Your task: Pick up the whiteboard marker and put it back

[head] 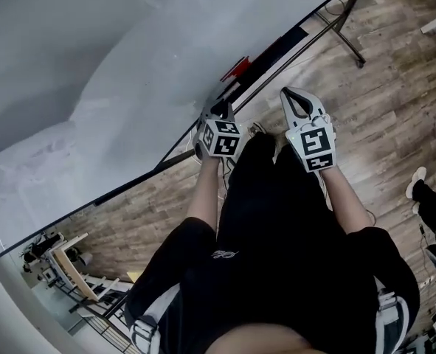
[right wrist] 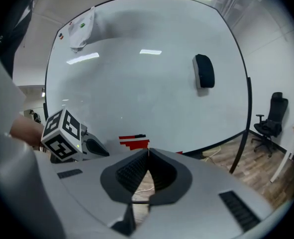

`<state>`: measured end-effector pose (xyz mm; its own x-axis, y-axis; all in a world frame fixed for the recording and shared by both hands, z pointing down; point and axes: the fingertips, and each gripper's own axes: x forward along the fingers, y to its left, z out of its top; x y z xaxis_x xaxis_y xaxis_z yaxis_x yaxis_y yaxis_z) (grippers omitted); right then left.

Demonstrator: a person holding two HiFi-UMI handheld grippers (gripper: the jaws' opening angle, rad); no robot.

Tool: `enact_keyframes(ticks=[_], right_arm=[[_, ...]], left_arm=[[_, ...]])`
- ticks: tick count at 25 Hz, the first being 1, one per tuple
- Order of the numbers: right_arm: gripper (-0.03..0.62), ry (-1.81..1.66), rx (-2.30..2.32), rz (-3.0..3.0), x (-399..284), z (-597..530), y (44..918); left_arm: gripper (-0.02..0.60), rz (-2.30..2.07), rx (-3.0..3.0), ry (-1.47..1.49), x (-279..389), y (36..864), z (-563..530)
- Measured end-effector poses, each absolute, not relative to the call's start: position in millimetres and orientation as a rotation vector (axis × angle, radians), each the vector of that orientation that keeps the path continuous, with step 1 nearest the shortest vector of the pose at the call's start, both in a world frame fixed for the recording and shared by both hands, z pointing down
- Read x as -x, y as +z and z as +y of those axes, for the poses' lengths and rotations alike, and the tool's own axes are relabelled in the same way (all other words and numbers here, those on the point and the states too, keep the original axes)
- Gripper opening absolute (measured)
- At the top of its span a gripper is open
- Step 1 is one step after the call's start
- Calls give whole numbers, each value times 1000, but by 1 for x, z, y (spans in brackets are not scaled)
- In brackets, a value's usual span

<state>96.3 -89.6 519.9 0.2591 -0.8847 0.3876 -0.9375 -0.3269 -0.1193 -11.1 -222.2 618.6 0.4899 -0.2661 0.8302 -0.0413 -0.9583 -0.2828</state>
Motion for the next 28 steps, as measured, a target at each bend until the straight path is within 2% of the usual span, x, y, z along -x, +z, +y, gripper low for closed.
enact_keyframes(ticks=[2, 4, 9, 28], right_arm=[[3, 608, -2387, -1723, -102, -87, 526], [3, 624, -2391, -1717, -106, -81, 531], [3, 653, -2411, -1680, -118, -66, 547], [3, 700, -2437, -1628, -117, -58, 566]], left_arm=[[20, 269, 2433, -1505, 10, 633, -228], [62, 279, 2367, -1538, 11, 643, -231], [84, 233, 2248, -1599, 6, 666, -226], [69, 201, 2093, -1542, 0, 679, -228]])
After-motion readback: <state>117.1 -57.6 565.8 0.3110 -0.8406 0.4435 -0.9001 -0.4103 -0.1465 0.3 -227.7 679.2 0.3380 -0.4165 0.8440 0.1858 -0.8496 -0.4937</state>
